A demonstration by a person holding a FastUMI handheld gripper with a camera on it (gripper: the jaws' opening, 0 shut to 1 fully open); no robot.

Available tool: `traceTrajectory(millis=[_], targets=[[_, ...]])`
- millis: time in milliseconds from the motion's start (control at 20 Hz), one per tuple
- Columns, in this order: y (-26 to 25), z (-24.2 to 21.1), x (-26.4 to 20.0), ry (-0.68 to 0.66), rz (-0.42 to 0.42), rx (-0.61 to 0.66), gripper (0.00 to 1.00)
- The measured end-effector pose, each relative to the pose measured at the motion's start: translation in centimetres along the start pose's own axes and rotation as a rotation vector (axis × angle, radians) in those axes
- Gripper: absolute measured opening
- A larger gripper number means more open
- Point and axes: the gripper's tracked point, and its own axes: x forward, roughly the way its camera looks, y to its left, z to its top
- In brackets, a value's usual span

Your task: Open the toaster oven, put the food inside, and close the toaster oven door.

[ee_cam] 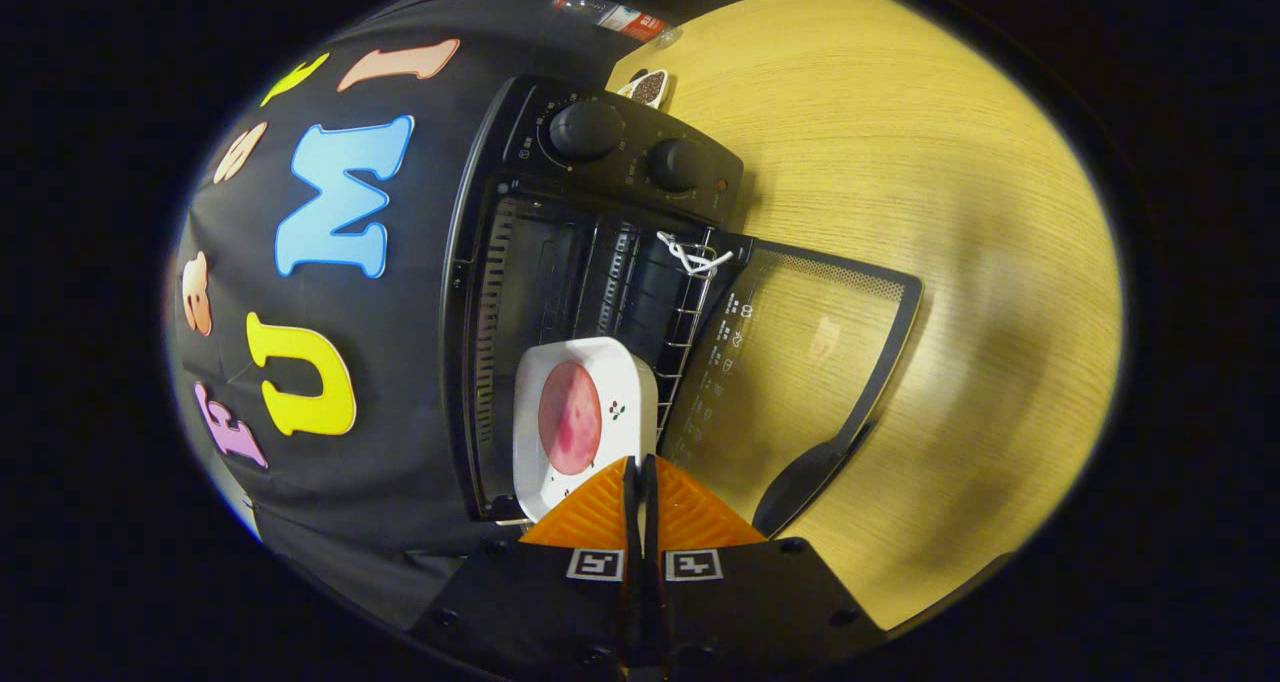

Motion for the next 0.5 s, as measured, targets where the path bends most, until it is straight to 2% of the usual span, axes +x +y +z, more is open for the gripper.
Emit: traceTrajectory(millis=[500], targets=[[1.4, 2.5, 4.4, -0.142, -0.018, 0.131, 0.02]])
